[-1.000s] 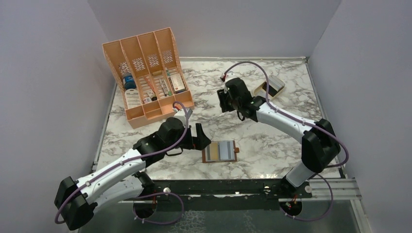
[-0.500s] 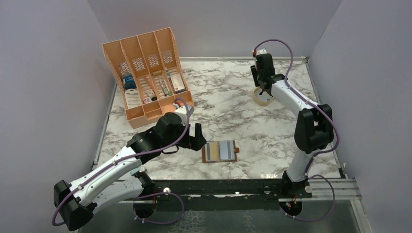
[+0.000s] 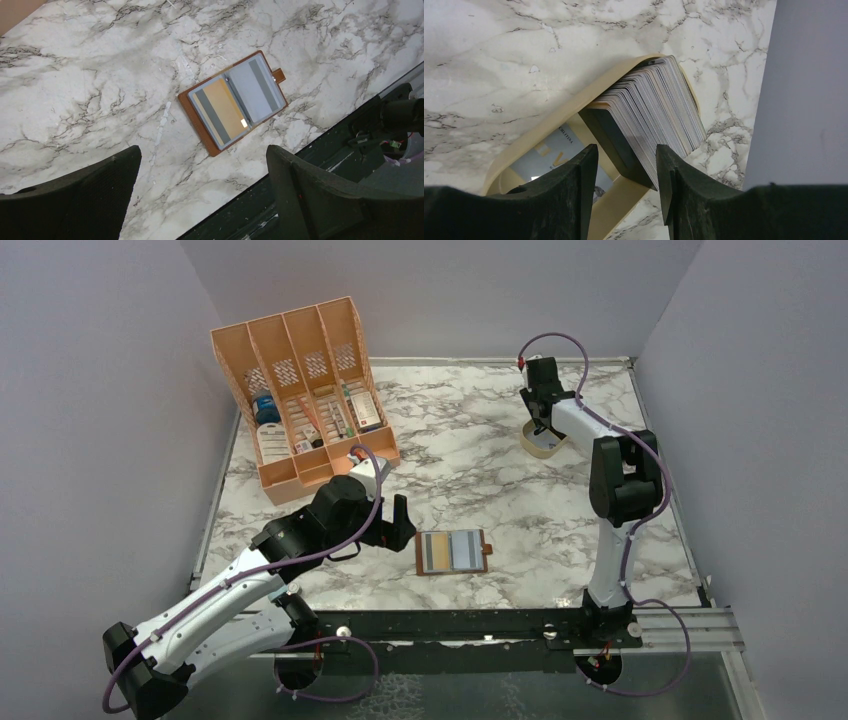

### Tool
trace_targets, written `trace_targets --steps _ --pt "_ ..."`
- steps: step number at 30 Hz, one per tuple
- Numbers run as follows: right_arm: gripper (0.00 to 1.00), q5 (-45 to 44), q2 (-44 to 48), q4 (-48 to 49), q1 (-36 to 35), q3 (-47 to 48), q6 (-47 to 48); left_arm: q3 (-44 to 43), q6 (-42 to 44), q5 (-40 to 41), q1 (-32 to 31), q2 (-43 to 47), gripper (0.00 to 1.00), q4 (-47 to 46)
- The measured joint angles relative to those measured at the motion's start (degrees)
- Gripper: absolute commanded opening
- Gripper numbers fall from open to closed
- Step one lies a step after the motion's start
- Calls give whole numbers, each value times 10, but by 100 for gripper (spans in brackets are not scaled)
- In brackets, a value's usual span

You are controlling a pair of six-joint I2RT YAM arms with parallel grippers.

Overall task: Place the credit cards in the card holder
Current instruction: Pick up the credit card from the storage box.

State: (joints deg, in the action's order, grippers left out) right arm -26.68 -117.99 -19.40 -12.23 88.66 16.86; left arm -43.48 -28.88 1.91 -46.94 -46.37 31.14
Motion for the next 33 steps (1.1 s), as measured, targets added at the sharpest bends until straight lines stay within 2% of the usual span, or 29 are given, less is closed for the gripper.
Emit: trace_targets --steps 11,33 --pt "44 -42 -35 6 1 16 39 0 1 7 0 1 99 3" --pt "26 -57 -36 33 3 16 65 0 1 18 0 10 99 5"
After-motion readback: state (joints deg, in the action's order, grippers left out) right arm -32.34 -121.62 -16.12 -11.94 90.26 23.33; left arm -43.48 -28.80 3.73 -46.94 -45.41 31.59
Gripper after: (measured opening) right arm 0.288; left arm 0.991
